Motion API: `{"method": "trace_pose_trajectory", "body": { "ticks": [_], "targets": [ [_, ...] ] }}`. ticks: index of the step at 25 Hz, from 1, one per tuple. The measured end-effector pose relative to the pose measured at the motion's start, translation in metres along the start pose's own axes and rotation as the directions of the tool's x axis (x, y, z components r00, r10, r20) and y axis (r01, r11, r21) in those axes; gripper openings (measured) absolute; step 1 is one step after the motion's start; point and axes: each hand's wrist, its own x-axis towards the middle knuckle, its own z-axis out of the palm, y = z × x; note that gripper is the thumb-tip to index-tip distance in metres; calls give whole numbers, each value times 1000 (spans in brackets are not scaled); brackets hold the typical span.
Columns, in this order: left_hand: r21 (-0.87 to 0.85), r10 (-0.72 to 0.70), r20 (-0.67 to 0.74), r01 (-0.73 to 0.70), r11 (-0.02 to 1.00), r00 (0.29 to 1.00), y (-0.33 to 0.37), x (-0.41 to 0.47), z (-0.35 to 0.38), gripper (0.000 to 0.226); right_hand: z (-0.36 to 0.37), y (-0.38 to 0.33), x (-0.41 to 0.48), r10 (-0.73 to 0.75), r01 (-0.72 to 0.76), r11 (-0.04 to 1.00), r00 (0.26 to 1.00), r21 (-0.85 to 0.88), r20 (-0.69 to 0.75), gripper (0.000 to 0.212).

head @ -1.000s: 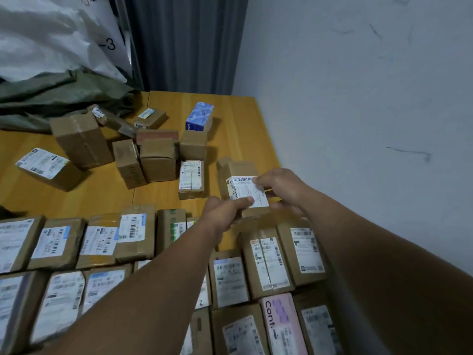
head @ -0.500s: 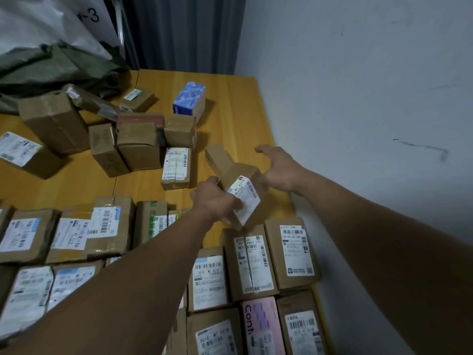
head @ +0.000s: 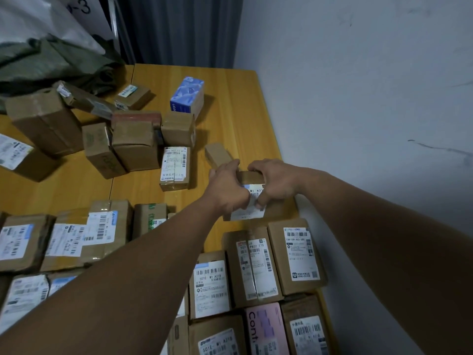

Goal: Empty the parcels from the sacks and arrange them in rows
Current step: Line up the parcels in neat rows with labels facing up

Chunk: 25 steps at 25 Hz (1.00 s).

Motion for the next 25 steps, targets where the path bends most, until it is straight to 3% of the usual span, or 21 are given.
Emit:
{"method": "trace_pose_trajectory", "body": {
  "ticks": [4,7,9,11,14,16,21,25],
  "targets": [
    [-121,-89,-67,80,989,994,-13,9,13,64,2,19,5,191,-192,981,981,-11,-36,78],
    [-170,-205,-54,194,966,977,-30,14,21,62,12,42,8,389,-374,910,920,178,-52,60],
    [-180,-264,-31,254,950,964,-42,18,25,64,21,56,11,459,-408,813,888,414,-26,48],
    [-198,-298,-14,290,936,954,-50,23,31,63,33,68,18,510,-411,699,860,586,-5,49],
    [-200,-324,5,318,927,946,-58,31,44,63,57,78,34,564,-408,510,824,757,64,53],
    [-194,-335,28,334,922,942,-61,34,56,65,69,80,43,560,-410,442,821,798,112,47],
    [-202,-360,50,362,910,932,-73,40,70,64,88,94,60,653,-536,606,757,587,18,40],
    [-184,-374,46,375,909,926,-81,42,69,63,102,92,65,681,-578,653,730,489,-47,93]
  ]
}}
